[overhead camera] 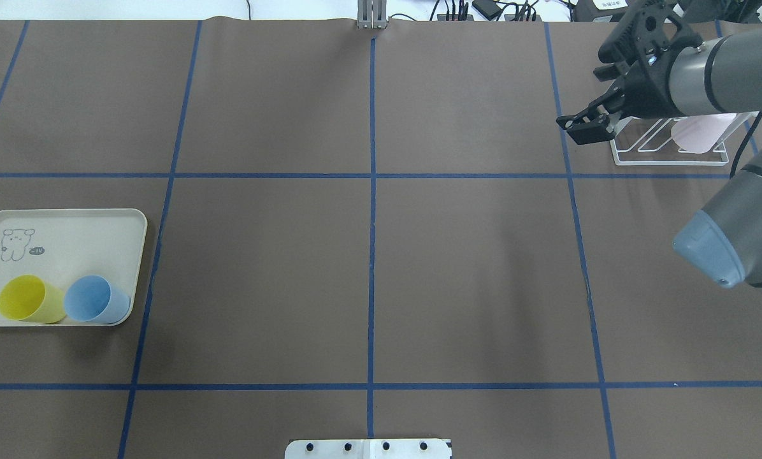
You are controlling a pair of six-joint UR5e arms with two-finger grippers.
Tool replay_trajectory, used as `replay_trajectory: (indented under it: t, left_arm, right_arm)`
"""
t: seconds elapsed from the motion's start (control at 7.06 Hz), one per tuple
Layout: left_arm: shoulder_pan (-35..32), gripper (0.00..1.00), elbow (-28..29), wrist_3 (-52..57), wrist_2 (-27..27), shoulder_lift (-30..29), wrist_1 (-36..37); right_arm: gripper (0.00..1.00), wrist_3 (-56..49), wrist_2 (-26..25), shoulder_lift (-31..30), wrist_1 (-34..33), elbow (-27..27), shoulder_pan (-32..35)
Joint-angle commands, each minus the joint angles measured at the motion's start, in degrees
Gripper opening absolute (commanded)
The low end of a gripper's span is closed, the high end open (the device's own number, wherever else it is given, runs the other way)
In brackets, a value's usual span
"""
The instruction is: Transfer IKEA cup to right arm and place on rack
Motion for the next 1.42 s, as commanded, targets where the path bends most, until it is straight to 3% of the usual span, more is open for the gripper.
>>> replay_trajectory:
  t: [0.0, 0.14, 0.43, 0.71, 0.99, 1.13, 1.28]
  left_arm:
    - [11.6, 1.0, 5.6, -11.4, 7.8, 1.3, -9.9]
    - [15.1, 1.0, 5.6, -14.0, 9.5, 3.1, -12.2]
    - [15.3, 0.99, 5.7, -13.8, 10.6, 9.0, -16.7]
    - [15.5, 0.86, 6.1, -15.2, 11.6, 9.1, -16.7]
    - [16.1, 0.83, 6.1, -17.9, 11.5, 6.9, -16.7]
    - [16.1, 0.78, 6.2, -17.9, 11.5, 6.8, -16.7]
    - [16.2, 0.55, 7.4, -17.8, 11.5, 6.4, -16.7]
  right_arm:
    - [1.0, 2.1, 0.1, 0.0, 0.0, 0.4, -0.6]
    - [1.0, 2.1, 0.0, 0.1, 0.0, 0.4, -0.6]
    - [1.0, 2.1, -0.3, 0.2, 0.0, 0.4, -0.6]
    - [1.0, 2.1, -0.4, 0.1, 0.0, 0.4, -0.5]
    - [1.0, 2.0, -0.5, -0.2, 0.0, 0.4, -0.5]
    - [1.0, 1.9, -0.5, -0.3, 0.0, 0.4, -0.5]
    - [1.0, 2.0, -0.5, -0.3, 0.0, 0.4, -0.6]
